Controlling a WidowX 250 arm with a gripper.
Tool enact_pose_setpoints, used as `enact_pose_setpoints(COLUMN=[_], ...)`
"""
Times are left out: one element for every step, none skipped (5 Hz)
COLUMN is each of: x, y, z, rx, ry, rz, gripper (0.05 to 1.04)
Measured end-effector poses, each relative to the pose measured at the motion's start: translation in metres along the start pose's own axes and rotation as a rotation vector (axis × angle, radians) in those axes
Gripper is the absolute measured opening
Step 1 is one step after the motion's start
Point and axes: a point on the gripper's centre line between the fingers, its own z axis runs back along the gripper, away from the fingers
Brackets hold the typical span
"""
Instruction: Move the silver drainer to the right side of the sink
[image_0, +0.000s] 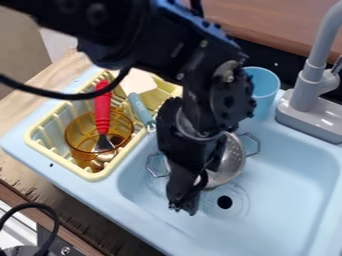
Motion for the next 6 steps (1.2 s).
enact_pose_setpoints(x=[0.000,-0.005,-0.003,-0.004,-0.003,-0.003], y=[-0.005,-0.006,-0.006,-0.009,-0.011,-0.014], z=[-0.004,-0.016,-0.029,-0.037,-0.040,-0.040], rx=[-0.063,-0.072,-0.057,-0.056,-0.065,-0.093], ry=[0.003,-0.032,-0.071,-0.088,-0.101,-0.107], rz=[0.056,0.058,0.087,0.106,0.110,0.107], gripper=[0.982,0.982,0.982,0.938,0.662,0.368])
